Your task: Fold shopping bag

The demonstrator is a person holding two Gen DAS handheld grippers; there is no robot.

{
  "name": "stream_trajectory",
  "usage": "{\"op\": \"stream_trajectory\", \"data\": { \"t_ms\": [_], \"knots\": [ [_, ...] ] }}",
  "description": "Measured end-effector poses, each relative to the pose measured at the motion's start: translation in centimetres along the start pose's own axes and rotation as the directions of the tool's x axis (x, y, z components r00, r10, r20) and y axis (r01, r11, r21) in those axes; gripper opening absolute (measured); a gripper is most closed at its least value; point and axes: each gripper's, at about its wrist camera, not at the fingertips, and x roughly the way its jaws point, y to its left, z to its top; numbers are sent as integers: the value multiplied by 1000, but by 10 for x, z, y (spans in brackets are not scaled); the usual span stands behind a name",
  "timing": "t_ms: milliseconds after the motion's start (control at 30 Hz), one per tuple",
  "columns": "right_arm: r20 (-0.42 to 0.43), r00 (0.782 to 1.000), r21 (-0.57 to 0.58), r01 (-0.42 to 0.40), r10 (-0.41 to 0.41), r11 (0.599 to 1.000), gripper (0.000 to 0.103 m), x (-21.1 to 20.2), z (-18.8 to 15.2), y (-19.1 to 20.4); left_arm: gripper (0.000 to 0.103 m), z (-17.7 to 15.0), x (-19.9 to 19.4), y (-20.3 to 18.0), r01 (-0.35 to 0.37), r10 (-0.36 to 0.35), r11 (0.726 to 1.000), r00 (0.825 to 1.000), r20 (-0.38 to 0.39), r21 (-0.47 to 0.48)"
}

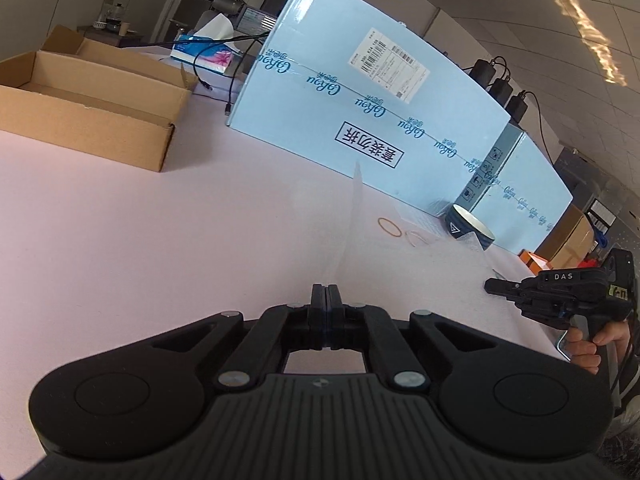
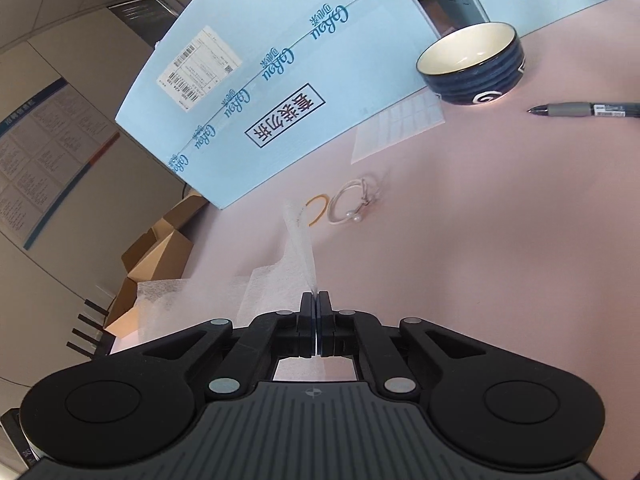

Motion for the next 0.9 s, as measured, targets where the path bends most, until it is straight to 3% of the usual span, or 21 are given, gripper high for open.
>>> {"op": "stream_trajectory", "data": {
  "t_ms": [100,267,400,533,567,600,667,700,767,900],
  "knots": [
    [9,996,-34,88,-87,996,2,-12,16,-12,1,-3,10,-15,39,-39,999,999,-19,-13],
    [3,983,-85,181,-181,980,3,-6,32,-30,1,-10,30,-19,-2,1,1000,998,-67,-23],
    [-24,975,-86,216,-219,973,6,13,29,-47,1,-15,36,-10,-46,42,998,995,-92,-41],
    [3,974,-69,227,-227,972,10,8,26,-51,3,-6,27,-3,-70,69,997,995,-74,-18],
    [11,972,-66,236,-236,970,18,4,26,-51,6,0,26,-2,-70,69,998,995,-73,-8],
    [32,967,-73,255,-253,964,23,-4,26,-48,16,6,24,-1,-67,67,998,995,-74,2],
    [87,955,-97,292,-284,951,23,-23,25,-38,33,16,26,2,-35,35,999,996,-88,-7],
    [114,951,-110,300,-288,948,23,-33,24,-31,39,19,32,3,-3,1,1000,994,-111,-21],
    [143,955,-132,277,-258,952,24,-49,18,-14,40,23,44,3,51,-58,998,986,-155,-47],
    [124,982,-223,167,-142,960,34,-59,-3,30,41,17,70,8,40,-65,991,978,-200,-129]
  ]
}}
